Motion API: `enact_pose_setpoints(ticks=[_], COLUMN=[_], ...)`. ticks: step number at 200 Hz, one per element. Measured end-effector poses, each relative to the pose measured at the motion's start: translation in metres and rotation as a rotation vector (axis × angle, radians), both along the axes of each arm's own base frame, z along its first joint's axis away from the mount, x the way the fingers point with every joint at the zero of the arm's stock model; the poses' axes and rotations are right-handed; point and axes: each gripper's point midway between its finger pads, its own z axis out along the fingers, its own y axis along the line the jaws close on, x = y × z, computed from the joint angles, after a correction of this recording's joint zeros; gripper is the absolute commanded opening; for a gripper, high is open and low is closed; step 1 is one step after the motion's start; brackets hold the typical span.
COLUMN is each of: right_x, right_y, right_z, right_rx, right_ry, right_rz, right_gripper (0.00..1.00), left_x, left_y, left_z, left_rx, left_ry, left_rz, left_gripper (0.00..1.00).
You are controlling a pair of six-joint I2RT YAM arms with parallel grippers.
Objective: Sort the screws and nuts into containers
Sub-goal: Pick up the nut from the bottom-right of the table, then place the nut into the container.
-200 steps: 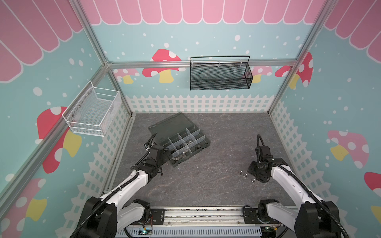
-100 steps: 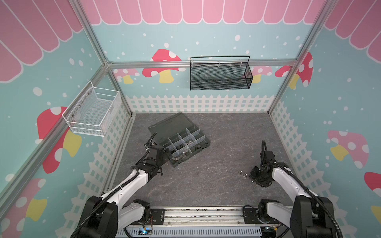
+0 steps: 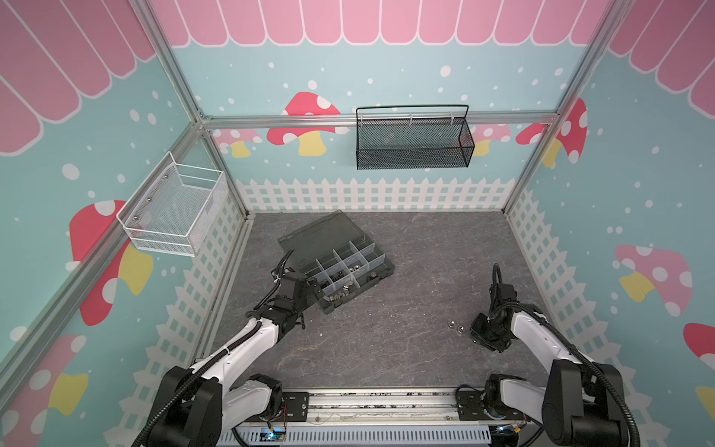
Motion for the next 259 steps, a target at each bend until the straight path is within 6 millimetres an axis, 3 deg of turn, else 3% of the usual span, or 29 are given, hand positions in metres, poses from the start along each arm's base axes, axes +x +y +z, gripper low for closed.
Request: enact_pose_setpoints(ticks=[115,169,201,259], right_x=[0.016,0.046,0.070,0.127], right_y=[0.002,0.006,0.029,0.107], right_z=[0.004,0.038,0.065,0.100], right_rx=[0.007,-0.053,-0.091,-0.111], right_ry=[-0.064,-0.173,-0.247,-0.350], right_rz=[0.035,0.103,0.205,0.436], right_gripper=[0.11,0.09,0.08,0.07], left_x=[0.000,0.000,0.000,0.000], left_y=[0.000,0.000,0.000,0.001], left_z=[-0.001,0.002,0.002,0.002], left_rx=[0.000,-0.003,-0.004,-0.005], left_ry=[0.002,-0.007,-0.007,-0.007], left_rz=[0.000,0.001,0.003,0.006], left_gripper=[1.00,1.00,1.00,1.00])
